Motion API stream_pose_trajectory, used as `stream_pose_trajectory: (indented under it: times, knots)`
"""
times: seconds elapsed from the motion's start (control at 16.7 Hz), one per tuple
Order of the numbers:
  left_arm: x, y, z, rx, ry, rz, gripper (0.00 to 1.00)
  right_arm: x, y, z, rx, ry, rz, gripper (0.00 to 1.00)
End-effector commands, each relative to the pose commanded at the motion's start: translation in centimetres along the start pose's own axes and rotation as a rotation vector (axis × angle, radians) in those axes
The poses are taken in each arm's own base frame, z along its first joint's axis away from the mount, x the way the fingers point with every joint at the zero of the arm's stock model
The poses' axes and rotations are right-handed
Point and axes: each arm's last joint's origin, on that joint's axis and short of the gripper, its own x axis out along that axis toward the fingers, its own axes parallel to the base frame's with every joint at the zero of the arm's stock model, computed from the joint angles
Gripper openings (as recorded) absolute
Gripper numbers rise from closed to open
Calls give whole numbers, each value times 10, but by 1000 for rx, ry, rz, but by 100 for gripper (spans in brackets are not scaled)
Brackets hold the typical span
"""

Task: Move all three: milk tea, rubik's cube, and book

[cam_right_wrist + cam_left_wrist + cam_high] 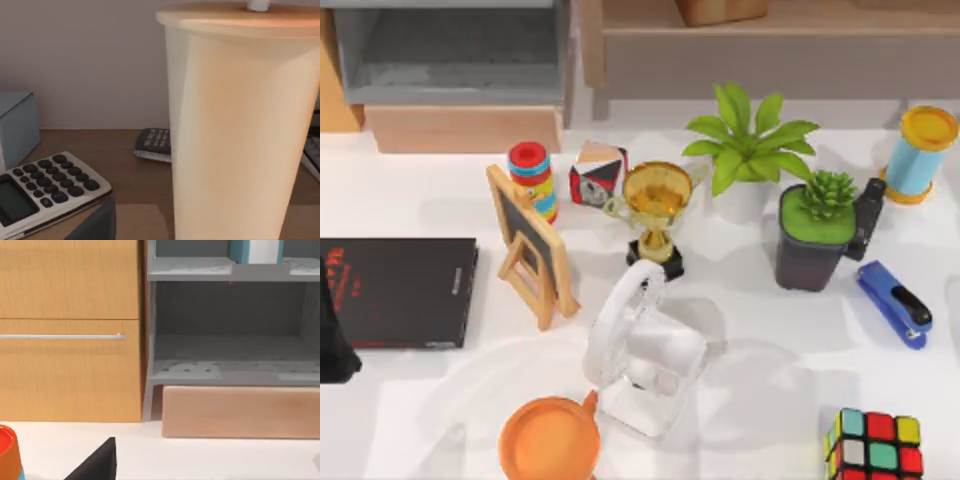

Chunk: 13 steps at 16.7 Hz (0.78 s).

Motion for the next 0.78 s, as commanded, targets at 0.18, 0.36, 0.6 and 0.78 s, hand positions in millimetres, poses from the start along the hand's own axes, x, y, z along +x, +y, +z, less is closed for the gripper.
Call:
stream_pose_trajectory:
  times: [0.18, 0.36, 0.6, 0.78]
  knots:
    - [0, 0, 0, 0, 0, 0, 100, 13, -3, -6, -2, -13, 0, 100]
    - [0, 0, 0, 0, 0, 0, 100, 14, -3, -6, -2, -14, 0, 100]
    - [0, 0, 0, 0, 0, 0, 100, 22, -2, -6, -2, -11, 2, 100]
    - [0, 0, 0, 0, 0, 0, 100, 46, -3, -5, -2, -13, 0, 100]
